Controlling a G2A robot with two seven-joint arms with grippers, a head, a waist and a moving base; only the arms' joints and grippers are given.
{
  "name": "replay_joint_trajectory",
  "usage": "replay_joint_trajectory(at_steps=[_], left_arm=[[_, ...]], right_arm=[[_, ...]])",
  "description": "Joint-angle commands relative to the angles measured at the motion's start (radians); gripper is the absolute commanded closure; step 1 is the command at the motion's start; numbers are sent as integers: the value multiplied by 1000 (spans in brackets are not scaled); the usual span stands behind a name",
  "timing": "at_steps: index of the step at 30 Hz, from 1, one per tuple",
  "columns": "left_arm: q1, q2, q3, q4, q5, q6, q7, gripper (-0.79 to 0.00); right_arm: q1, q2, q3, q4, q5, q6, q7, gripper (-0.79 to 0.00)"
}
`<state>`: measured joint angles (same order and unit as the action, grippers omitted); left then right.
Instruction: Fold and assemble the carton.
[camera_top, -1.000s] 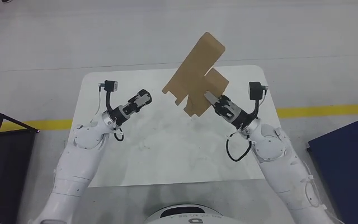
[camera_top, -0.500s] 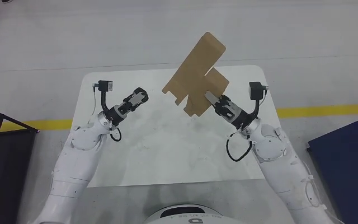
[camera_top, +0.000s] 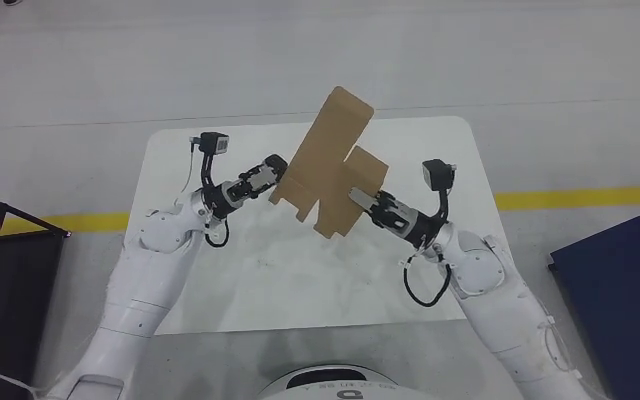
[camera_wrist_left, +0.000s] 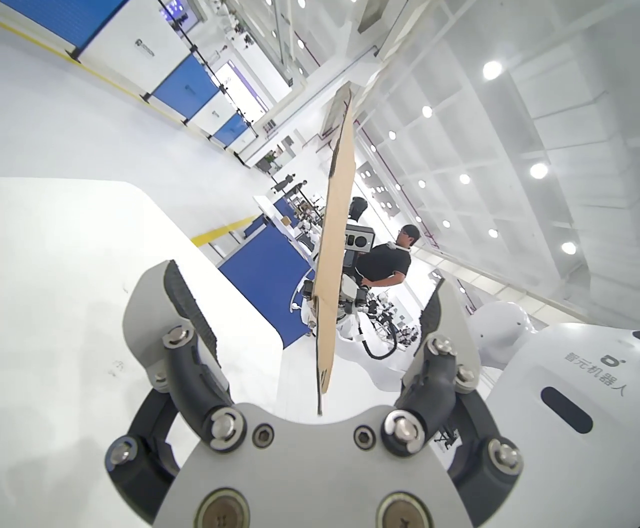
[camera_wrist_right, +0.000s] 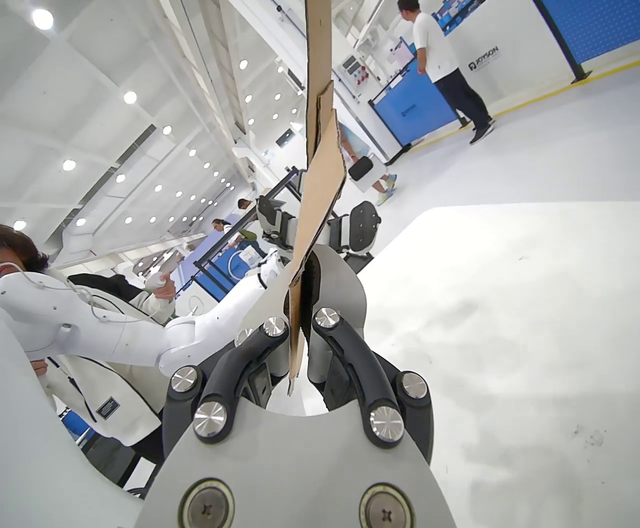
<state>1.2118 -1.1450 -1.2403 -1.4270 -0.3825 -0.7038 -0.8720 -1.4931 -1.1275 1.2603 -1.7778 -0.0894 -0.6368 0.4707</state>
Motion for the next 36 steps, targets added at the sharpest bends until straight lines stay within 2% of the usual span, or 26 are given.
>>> replay_joint_trajectory(at_steps=[1, 7, 8, 10, 11, 14, 16, 17, 21, 22, 23, 25, 26, 32, 34, 36], left_arm=[[-10, -2, 26, 9, -46, -2, -49, -785], [-32, -1, 51, 60, -102, 5, -151, -767], [-34, 0, 50, 67, -103, 8, -159, -717], [-35, 1, 48, 74, -111, 6, -170, -425], [-37, 2, 47, 76, -112, 7, -176, -308], [-43, 3, 48, 75, -117, 9, -188, -203], [-48, 3, 55, 73, -116, 10, -202, -46], [-49, 3, 59, 75, -115, 12, -208, 0], [-57, 4, 64, 94, -107, 21, -211, 0], [-60, 4, 65, 97, -105, 23, -211, 0], [-62, 4, 64, 103, -106, 23, -206, 0], [-66, 4, 59, 116, -91, 26, -180, 0], [-68, 3, 62, 116, -81, 30, -172, 0], [-62, -1, 72, 128, -79, 25, -114, 0], [-51, -4, 73, 139, -132, 26, -96, 0], [-30, -10, 77, 142, -278, 36, -98, 0]], right_arm=[[-3, 1, -1, 3, 7, 10, 17, 0], [-16, 7, 4, -4, 30, 25, 55, 0], [-19, 7, 6, -6, 33, 28, 59, 0], [-23, 9, 9, -11, 35, 33, 65, 0], [-25, 10, 7, -13, 33, 37, 71, 0], [-26, 10, -1, -21, 31, 47, 81, 0], [-25, 10, -5, -24, 28, 52, 80, 0], [-25, 10, -7, -24, 26, 54, 78, 0], [-25, 10, -9, -26, 24, 63, 74, 0], [-24, 11, -10, -27, 24, 64, 75, -40], [-24, 11, -11, -27, 25, 66, 75, -172], [-23, 11, -12, -29, 26, 69, 78, -613], [-23, 11, -12, -29, 28, 71, 78, -785], [-23, 12, 4, -26, 33, 73, 45, -785], [-28, 13, 30, -23, 38, 69, 7, -785], [-42, 16, 66, -23, 45, 57, -30, -785]])
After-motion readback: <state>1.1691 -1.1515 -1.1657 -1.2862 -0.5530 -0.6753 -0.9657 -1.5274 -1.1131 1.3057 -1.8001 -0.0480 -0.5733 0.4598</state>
